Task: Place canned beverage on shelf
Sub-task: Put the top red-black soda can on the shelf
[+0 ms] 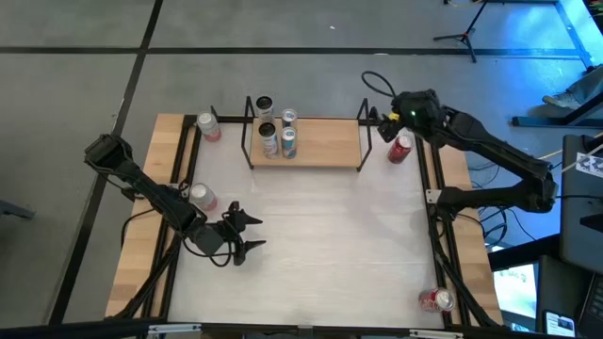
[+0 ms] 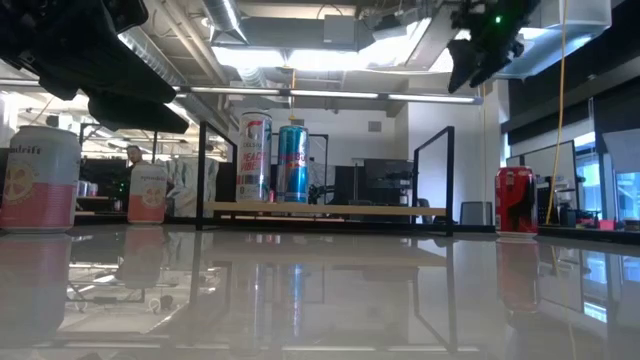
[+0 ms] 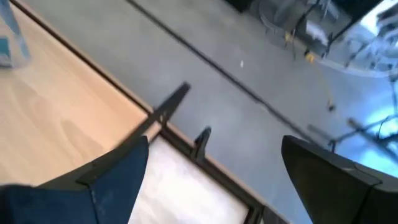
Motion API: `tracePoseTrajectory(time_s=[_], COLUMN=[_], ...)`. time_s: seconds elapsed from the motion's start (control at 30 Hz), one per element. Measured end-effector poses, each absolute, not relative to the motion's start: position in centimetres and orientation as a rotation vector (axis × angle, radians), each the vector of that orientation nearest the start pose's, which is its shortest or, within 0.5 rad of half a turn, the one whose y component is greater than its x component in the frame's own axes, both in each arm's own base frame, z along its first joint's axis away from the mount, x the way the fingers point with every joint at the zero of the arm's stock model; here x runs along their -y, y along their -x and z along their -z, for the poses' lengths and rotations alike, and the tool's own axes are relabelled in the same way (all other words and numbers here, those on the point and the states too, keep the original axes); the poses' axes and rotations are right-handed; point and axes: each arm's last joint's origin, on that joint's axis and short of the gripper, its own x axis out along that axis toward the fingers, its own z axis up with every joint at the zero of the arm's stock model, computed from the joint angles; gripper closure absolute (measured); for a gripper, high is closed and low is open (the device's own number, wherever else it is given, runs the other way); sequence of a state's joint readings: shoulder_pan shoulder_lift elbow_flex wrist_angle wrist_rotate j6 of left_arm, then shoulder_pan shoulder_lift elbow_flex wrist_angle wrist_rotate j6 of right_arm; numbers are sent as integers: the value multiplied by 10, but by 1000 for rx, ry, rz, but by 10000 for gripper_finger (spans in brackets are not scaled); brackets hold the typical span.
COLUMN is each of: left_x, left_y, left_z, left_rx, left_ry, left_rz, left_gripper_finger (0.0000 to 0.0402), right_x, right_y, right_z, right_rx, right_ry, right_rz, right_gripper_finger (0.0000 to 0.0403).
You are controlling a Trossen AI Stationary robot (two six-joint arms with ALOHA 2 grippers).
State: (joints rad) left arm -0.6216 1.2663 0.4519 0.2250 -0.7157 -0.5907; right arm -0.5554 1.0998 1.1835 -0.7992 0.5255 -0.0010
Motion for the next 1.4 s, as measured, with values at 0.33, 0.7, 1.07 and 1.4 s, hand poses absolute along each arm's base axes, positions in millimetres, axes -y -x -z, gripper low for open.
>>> tracePoseTrajectory(time_s=[0.33,0.7,1.07,1.4], left_x=[117,117,117,117], left_y=[-196,-196,-196,-196], left_z=[-169,-169,-169,-169], left_rx=[-414,-414,-413,-413], left_ry=[215,215,216,217], left_rz=[-222,-222,-222,-222], left_gripper_finger=[105,105,105,105], right_x=[152,176,185,192], right_y=[-161,-157,-166,-173], right_z=[-330,-295,-268,-248], right_rx=[-964,-1221,-1368,-1473], right_ry=[-199,-372,-490,-539], right_rz=[1048,1109,1157,1151], right_gripper_finger=[40,40,40,40])
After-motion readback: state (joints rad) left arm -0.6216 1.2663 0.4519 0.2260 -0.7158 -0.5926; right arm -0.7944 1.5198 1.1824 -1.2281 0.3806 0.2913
